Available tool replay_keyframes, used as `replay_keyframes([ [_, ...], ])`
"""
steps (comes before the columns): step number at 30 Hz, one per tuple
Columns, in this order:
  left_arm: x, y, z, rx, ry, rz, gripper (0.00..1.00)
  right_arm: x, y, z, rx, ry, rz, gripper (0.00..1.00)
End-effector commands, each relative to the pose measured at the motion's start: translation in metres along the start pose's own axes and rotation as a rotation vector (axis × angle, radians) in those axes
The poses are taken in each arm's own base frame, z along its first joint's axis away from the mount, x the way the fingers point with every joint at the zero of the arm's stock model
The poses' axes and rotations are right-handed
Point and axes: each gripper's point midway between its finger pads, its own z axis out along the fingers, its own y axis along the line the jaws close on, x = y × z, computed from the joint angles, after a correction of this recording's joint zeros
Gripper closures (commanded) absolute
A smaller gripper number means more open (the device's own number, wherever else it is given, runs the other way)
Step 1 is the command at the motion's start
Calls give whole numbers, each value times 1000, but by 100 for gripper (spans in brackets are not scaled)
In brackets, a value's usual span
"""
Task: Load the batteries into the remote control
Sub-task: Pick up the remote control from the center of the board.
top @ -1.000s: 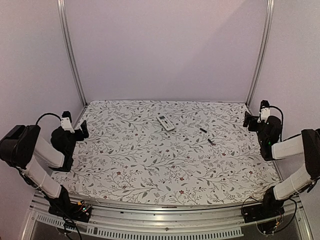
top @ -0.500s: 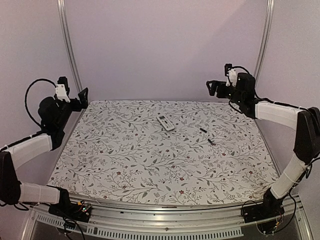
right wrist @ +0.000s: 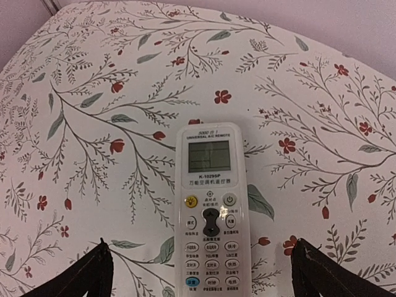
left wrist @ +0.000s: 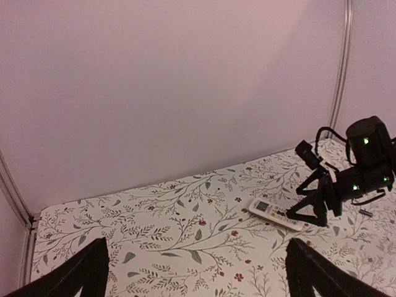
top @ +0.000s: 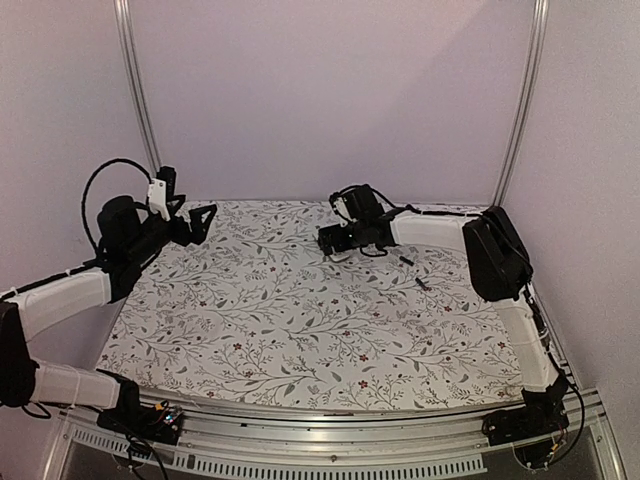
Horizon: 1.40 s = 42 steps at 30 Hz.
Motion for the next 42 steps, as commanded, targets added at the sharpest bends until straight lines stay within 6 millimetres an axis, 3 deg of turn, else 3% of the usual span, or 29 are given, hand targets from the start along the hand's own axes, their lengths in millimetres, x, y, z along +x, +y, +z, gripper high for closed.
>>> replay_keyframes([
  [1, -11, -22, 0, 95, -17, 0, 1, 42, -12, 27, 49, 134, 15, 1],
  [8, -14, -29, -3, 110, -29, 11, 0, 80, -13, 50, 118, 202, -15, 5],
  [12, -15, -28, -3, 103, -33, 16, 1, 94, -17, 52, 160, 233, -40, 19],
  [17, -13, -31, -2, 114, -27, 23, 1, 86, -9, 46, 125, 229, -51, 49],
  [21, -8, -40, -2, 135, -20, 74, 3, 65, 4, 32, 59, 203, -54, 63],
  [25, -7, -70, -10, 206, -46, 196, 7, 34, 22, -3, -33, 163, -76, 70],
  [28, -4, -105, -24, 298, -94, 355, 8, 30, 36, -34, -126, 177, -122, 71],
  [29, -3, -118, -29, 329, -108, 417, 9, 22, 40, -53, -153, 165, -142, 71],
  [31, 1, -145, -40, 386, -135, 565, 10, 32, 44, -79, -195, 196, -169, 72],
  [32, 6, -156, -43, 407, -135, 643, 11, 19, 49, -102, -228, 166, -188, 73],
  [33, 10, -167, -45, 422, -137, 729, 11, 33, 49, -112, -251, 196, -209, 73],
  [34, 15, -175, -46, 427, -133, 814, 11, 28, 53, -130, -277, 182, -219, 73],
  [35, 20, -183, -47, 430, -139, 929, 11, 38, 54, -140, -298, 207, -222, 74],
  [37, 25, -195, -47, 419, -151, 1062, 12, 41, 62, -169, -350, 207, -220, 76],
  [39, 24, -206, -47, 406, -183, 1137, 12, 40, 72, -197, -392, 194, -226, 77],
  [42, 18, -223, -49, 423, -241, 1191, 11, 52, 93, -222, -439, 205, -283, 77],
])
